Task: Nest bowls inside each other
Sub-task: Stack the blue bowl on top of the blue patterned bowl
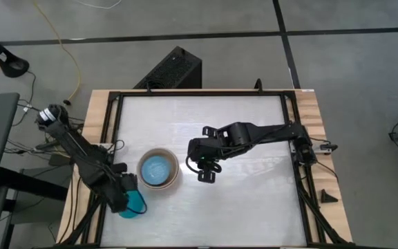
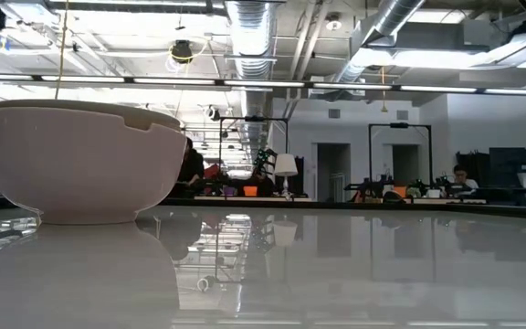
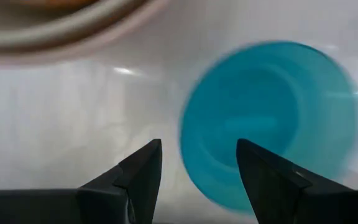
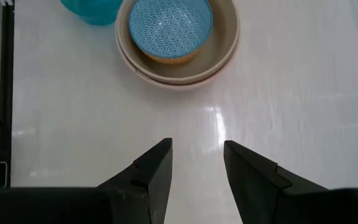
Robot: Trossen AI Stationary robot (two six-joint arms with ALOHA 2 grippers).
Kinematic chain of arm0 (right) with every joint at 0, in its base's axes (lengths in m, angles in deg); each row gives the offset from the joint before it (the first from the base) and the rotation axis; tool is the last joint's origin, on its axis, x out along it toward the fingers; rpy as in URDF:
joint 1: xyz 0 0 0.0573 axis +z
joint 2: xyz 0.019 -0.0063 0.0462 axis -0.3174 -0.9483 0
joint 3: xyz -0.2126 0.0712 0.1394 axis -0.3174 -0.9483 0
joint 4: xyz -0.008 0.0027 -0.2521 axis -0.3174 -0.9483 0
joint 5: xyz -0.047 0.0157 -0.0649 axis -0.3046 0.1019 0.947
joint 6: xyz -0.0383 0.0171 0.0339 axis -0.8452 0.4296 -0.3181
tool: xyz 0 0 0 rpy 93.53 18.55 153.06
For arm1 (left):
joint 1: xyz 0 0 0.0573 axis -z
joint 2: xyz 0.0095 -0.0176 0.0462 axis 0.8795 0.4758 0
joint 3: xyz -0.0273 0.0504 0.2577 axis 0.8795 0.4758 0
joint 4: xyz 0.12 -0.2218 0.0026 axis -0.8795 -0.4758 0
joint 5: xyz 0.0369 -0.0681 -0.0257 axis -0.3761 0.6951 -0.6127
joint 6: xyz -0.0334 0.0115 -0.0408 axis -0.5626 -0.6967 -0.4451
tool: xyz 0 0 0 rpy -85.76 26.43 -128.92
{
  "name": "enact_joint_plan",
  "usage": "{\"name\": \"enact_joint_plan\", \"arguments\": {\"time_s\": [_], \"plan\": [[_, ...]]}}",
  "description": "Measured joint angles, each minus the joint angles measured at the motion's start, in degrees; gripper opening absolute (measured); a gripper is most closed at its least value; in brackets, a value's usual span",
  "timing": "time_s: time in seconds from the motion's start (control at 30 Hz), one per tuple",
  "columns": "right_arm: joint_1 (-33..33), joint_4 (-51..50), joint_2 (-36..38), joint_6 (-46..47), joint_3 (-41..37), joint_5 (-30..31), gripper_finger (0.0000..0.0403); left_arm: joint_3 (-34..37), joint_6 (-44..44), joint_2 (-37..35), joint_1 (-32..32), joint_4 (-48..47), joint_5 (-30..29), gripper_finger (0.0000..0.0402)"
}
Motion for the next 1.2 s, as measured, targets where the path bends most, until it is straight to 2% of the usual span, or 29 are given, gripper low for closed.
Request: {"name": "enact_joint_plan", "arguments": {"time_s": [0.13, 0.37, 0.5, 0.63, 0.8, 0.9, 1.03, 1.2], "plan": [[0.0, 0.89, 0.0, -1.54, 0.0, -0.02, 0.0179, 0.0, -0.46, 4.7, -0.02, 0.08, -3.12, 0.0196], [-0.17, 1.44, -0.02, -2.62, 0.0, -0.04, 0.0179, 0.04, 0.23, 9.75, 0.0, 0.71, -1.66, 0.0196], [-0.17, 2.12, -0.02, -2.62, 0.0, -0.04, 0.0179, 1.87, 1.43, 10.26, 0.0, 7.0, -1.2, 0.0189], [-0.17, 2.1, -0.02, -2.62, 0.0, -0.05, 0.0179, 4.05, 0.85, 10.24, 0.0, 9.59, 1.57, 0.015], [-0.52, 2.12, -0.02, -2.6, 0.0, -0.07, 0.0179, 4.26, 0.69, 9.52, -0.04, 9.66, 1.37, 0.0061], [-0.94, 2.12, -0.02, -2.6, 0.0, -0.08, 0.0179, 4.26, 1.48, 7.48, -0.37, 9.72, 2.88, 0.0011], [-1.66, 2.12, -0.02, -2.6, 0.0, -0.09, 0.0179, 4.25, 0.82, 0.71, -1.15, 9.6, 3.95, 0.0004], [-2.67, 2.12, -0.04, -2.6, 0.0, -0.09, 0.0179, 0.61, 0.13, -11.77, -2.44, 9.13, -2.27, 0.0]]}}
